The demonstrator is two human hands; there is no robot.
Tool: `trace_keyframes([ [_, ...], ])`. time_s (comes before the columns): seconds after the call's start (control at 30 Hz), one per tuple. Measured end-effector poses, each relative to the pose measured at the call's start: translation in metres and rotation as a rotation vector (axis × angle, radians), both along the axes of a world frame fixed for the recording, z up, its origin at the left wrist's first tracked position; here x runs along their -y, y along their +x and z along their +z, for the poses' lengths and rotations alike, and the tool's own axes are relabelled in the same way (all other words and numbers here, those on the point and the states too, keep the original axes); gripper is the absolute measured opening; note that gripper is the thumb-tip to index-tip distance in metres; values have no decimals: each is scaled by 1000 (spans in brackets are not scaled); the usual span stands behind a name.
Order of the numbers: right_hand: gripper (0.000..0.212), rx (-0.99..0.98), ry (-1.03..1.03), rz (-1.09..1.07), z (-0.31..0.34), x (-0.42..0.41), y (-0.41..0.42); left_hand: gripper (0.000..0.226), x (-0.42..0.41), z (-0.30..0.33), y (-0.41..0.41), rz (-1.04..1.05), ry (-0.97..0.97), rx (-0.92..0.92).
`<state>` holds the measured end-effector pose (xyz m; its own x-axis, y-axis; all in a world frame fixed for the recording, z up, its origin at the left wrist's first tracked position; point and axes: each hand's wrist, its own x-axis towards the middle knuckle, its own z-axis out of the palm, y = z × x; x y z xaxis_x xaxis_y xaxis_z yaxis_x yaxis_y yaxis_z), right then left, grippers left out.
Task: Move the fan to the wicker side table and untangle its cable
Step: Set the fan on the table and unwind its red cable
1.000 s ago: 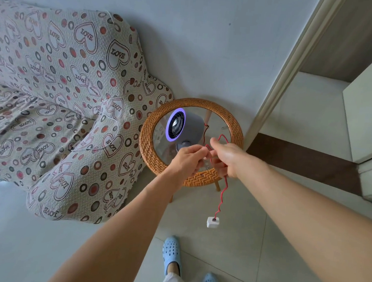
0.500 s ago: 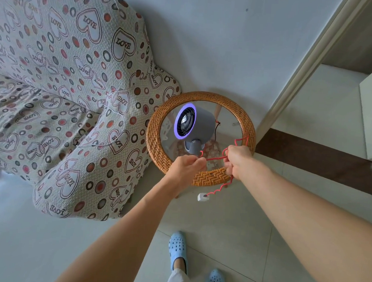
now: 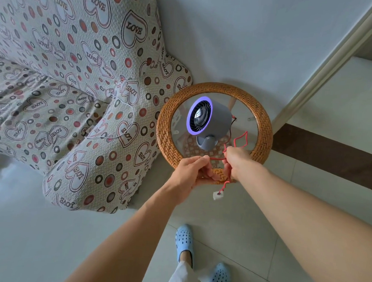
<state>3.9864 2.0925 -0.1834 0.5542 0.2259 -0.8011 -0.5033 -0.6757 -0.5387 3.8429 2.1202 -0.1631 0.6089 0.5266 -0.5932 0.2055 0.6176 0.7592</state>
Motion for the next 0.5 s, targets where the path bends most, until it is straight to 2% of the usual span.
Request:
trace_keyframes([
  [0.2,37,159,19,53,-4,5,-4,29,1,0,4,90,51,-41],
  [0.27,32,92,22,31,-5,7,-6,29,5,1,6,142,-9,-9],
  [0.33,25,20,18,-99,-7,7,-10,29,9,2,8,190,-108,41],
  [0.4,26,-85,66,-173,-10,6,-12,28,13,2,7,226,-204,80],
  [0.5,23,-143,125,-233,-10,8,-13,32,18,-2,0,251,-312,104],
])
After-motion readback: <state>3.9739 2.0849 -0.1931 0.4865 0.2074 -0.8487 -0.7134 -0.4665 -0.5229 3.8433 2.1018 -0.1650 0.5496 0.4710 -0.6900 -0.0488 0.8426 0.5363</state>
